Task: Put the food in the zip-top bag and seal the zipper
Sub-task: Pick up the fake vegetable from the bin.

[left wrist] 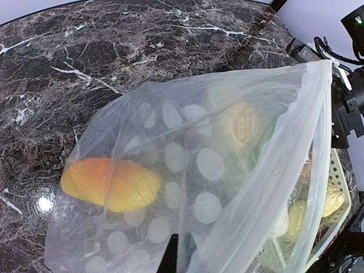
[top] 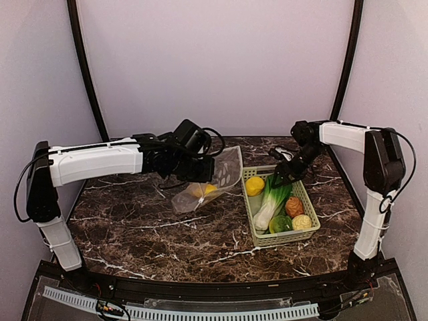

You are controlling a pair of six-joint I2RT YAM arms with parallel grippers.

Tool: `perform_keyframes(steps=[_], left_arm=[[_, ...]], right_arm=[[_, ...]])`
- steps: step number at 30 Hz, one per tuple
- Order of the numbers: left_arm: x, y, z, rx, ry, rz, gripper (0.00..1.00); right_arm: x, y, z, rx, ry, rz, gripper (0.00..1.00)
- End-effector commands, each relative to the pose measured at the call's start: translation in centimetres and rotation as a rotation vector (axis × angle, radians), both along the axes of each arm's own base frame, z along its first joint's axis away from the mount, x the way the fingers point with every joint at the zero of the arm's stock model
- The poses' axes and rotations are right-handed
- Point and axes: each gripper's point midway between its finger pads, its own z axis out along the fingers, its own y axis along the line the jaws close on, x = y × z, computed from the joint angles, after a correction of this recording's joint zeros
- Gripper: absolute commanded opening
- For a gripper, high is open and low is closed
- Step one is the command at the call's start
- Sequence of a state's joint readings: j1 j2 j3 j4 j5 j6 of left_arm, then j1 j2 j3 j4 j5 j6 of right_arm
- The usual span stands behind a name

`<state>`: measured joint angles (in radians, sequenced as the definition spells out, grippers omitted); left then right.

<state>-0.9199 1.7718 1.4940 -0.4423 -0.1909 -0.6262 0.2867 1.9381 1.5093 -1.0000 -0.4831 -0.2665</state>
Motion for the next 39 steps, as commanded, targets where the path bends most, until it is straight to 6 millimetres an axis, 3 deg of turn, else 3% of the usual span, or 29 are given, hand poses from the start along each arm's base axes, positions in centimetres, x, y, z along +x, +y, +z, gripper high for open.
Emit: perform_keyframes(steps=[1,10,18,22,29,32,34,35,37,39], left_arm=[[-0.4,1.0,1.3,-0.026,-0.015,0.022,0.01],[-0.5,1.1,1.3,-0.025,-0.016,0.026,0.01],[-0.4,1.1,1.2,-0.027,-0.015,0.032,0.01],[-0.4,1.2,1.1,-0.029,-0.009,0.040,0.01],[-0.5,1.4,1.1,-0.035,-0.002,0.055,0.01],[-0.7,1.7,0.9,-0.028,-0.002,0.060,0.01],[-0.7,1.9,0.8,-0.023,0.000,0.068,0.01],[-0.7,2.0,0.7,-0.024,0.003,0.072,0.01],[-0.9,2.1,0.6,-0.024,0.006,0.075,0.01],[-0.9,2.3,0.5,-0.022,0.007,0.079,0.01]], right_arm=[[1.4,2.0,1.4,0.079,-0.021,-0.009,0.74],[1.3,0.1,0.9,-0.033,-0.033,-0.135,0.72],[0.0,0.8,4.9,0.065,-0.023,-0.206,0.72],[-0.7,0.5,3.7,0.049,0.053,-0.308,0.70],[0.3,0.3,2.4,-0.004,0.084,-0.468,0.67],[0.7,0.2,1.9,-0.025,0.103,-0.521,0.69],[0.7,0.2,1.1,-0.042,0.130,-0.550,0.81],[0.6,0.2,0.7,-0.047,0.147,-0.557,0.82],[0.2,0.5,-0.1,-0.050,0.186,-0.565,0.98],[-0.1,1.2,-0.8,-0.034,0.232,-0.558,0.99]])
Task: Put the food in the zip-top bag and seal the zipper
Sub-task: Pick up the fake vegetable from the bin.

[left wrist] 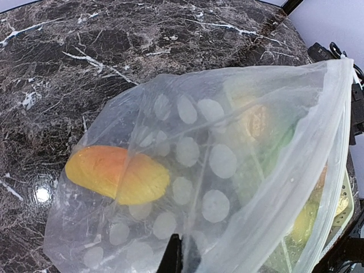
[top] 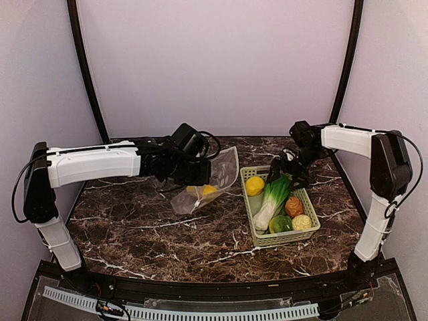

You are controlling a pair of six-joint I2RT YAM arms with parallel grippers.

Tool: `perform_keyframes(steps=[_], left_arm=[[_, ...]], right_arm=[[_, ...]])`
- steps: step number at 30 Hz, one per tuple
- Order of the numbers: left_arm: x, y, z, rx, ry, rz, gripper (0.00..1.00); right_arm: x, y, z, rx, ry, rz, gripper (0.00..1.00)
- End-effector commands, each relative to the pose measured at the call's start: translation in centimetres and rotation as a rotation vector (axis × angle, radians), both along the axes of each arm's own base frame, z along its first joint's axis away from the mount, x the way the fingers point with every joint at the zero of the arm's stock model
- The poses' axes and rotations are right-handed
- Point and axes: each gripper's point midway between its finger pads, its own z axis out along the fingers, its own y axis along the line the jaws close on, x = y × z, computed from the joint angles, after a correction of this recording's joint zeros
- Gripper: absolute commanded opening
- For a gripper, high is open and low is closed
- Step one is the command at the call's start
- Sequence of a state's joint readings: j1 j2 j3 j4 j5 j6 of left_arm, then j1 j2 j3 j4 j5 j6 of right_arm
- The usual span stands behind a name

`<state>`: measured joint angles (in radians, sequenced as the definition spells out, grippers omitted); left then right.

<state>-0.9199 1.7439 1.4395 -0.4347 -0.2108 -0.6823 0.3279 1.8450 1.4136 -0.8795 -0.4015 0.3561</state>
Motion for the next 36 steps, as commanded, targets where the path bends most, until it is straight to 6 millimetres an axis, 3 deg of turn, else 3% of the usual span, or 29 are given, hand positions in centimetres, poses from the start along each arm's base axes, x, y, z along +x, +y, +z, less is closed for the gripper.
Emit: perform_keyframes(steps=[1,9,13,21,22,24,26,31,36], left_arm=[[-0.4,1.2,1.4,-0.013,-0.016,0.027,0.01],[-0.5,1.4,1.0,-0.007,-0.009,0.037,0.01],[-0.5,1.3,1.0,-0.010,-0.005,0.038,0.01],[-0.4,1.2,0.9,-0.010,-0.005,0.036,0.01],[-0.5,1.2,0.9,-0.008,-0.004,0.032,0.01],[-0.4,1.1,1.0,-0.006,-0.007,0.029,0.01],[-0.4,1.2,1.0,-0.004,-0.008,0.030,0.01],[-0.4,1.1,1.1,-0.009,-0.007,0.028,0.01],[-0.2,0.7,1.2,-0.014,-0.008,0.026,0.01]], right_arm=[[-0.2,1.1,-1.7,0.028,0.085,-0.036,0.99],[0.5,3.1,-2.4,0.113,0.122,-0.013,0.98],[0.7,2.8,-3.3,0.082,0.138,-0.056,0.77],[1.3,3.1,-4.5,-0.023,0.128,-0.060,0.70],[1.3,3.4,-4.6,-0.021,0.130,-0.053,0.66],[1.4,3.8,-4.6,-0.012,0.127,-0.042,0.46],[1.7,3.9,-3.8,-0.015,0.096,-0.034,0.29],[3.1,3.8,0.5,0.007,-0.021,-0.017,0.22],[3.3,4.3,5.4,0.104,-0.129,0.016,0.01]])
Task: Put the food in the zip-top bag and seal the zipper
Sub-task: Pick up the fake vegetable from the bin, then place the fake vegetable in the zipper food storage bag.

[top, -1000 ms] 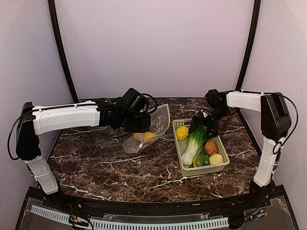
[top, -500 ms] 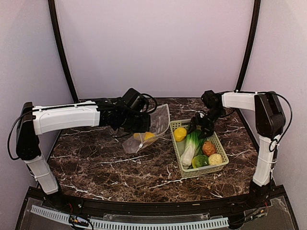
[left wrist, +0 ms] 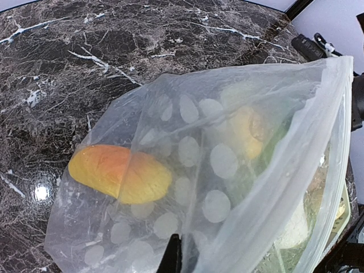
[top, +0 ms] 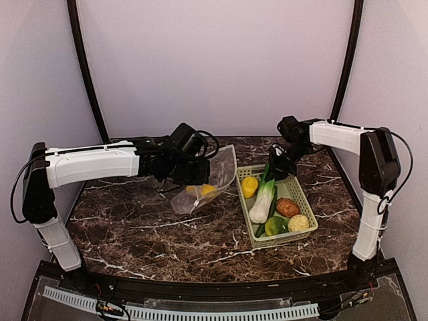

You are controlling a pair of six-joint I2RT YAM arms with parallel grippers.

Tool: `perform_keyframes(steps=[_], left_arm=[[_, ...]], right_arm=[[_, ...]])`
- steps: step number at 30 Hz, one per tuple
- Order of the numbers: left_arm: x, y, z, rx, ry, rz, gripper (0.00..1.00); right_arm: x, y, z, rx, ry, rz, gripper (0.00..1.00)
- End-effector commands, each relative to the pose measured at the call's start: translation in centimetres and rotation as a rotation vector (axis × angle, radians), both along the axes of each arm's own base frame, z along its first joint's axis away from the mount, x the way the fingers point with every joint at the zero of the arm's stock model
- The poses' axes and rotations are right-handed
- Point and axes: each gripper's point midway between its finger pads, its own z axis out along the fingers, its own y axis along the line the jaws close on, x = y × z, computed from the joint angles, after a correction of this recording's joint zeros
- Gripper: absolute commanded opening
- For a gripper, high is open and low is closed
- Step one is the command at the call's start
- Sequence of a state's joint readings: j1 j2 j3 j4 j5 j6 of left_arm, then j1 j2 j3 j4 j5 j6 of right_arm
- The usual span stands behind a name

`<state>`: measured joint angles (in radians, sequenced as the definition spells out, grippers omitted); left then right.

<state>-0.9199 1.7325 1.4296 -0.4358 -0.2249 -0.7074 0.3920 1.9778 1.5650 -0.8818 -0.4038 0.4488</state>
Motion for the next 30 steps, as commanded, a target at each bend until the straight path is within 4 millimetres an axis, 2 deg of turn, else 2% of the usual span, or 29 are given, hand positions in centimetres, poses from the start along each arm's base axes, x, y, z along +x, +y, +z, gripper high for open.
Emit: perform_keyframes(steps=[1,8,16,21,25,30], left_arm=[[-0.2,0.2,1.1,-0.008,-0.008,-0.003,0.01],[0.2,-0.5,1.2,-0.021,0.006,0.001,0.01],[0.6,-1.6,2.0,-0.092,0.012,0.021,0.01],[1.1,-2.6,2.9,-0.163,0.019,0.054,0.01],[1.6,-3.4,3.5,-0.210,0.032,0.081,0.01],[2.2,-4.2,4.7,-0.323,0.041,0.138,0.01]], right_arm=[[1.2,0.7,7.0,0.101,-0.182,0.036,0.00],[2.0,0.8,14.3,0.155,-0.406,0.103,0.00],[1.1,3.1,26.0,0.403,-0.824,0.250,0.00],[2.4,3.7,30.9,0.462,-0.962,0.235,0.00],[2.8,4.9,33.4,0.484,-1.042,0.225,0.00],[3.5,6.8,33.6,0.455,-1.113,0.222,0.00]])
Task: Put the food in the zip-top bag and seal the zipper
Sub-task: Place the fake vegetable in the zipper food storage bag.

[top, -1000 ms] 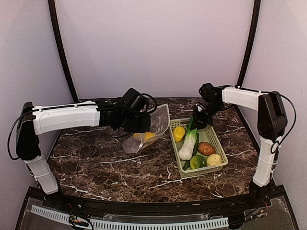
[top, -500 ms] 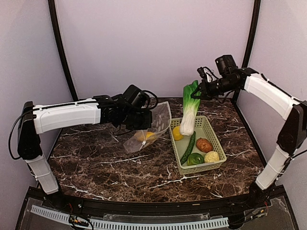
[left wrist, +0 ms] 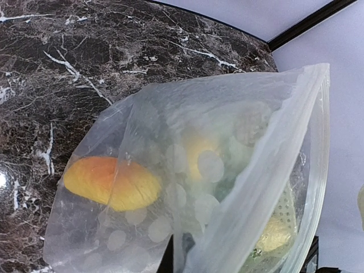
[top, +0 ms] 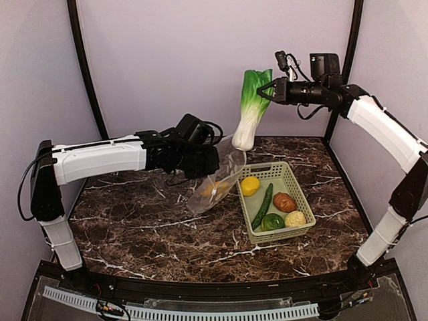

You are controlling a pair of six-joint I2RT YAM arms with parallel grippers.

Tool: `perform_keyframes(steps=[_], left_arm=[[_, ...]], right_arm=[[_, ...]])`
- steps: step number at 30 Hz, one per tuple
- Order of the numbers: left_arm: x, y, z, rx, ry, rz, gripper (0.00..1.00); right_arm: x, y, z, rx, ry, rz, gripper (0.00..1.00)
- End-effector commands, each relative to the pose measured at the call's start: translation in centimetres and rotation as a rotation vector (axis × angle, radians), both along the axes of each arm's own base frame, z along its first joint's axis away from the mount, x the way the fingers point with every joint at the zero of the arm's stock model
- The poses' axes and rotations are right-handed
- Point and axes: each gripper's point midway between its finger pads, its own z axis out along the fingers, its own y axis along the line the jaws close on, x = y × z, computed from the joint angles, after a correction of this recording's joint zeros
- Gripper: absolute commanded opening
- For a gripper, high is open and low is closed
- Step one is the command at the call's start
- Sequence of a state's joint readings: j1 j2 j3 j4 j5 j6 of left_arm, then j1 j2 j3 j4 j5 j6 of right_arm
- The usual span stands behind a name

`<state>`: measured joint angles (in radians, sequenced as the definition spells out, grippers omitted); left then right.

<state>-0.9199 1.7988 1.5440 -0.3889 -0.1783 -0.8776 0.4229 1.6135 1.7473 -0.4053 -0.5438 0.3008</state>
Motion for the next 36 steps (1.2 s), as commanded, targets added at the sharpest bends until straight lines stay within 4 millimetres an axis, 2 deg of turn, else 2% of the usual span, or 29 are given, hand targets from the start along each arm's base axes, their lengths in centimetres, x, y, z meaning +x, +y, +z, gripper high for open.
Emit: perform_keyframes(steps=[1,4,11,17,22,26,30,36], left_arm=[[0.9,-1.1,2.7,-0.152,-0.009,0.064,0.01],[1.1,-1.0,3.1,-0.207,-0.009,0.108,0.01],[1.8,0.1,4.4,-0.259,-0.051,0.191,0.01],[1.9,1.6,4.5,-0.278,-0.079,0.259,0.01],[2.1,2.7,4.6,-0.300,-0.099,0.310,0.01],[2.1,3.0,4.7,-0.321,-0.110,0.328,0.01],[2.2,3.1,5.6,-0.338,-0.127,0.330,0.01],[2.1,3.1,6.0,-0.338,-0.132,0.319,0.01]], right_arm=[[0.9,2.2,1.9,0.024,-0.121,-0.026,0.00],[0.8,3.5,0.7,-0.022,-0.155,-0.038,0.00],[-1.4,6.2,-2.3,-0.117,-0.169,-0.027,0.00],[-3.9,7.5,-4.5,-0.172,-0.092,0.006,0.00],[-5.3,7.9,-6.4,-0.198,0.003,-0.004,0.00],[-5.8,8.7,-8.0,-0.303,-0.034,-0.043,0.00],[-4.7,8.0,-7.6,-0.371,-0.109,-0.137,0.00],[-3.1,6.8,-4.2,-0.393,-0.231,-0.233,0.00]])
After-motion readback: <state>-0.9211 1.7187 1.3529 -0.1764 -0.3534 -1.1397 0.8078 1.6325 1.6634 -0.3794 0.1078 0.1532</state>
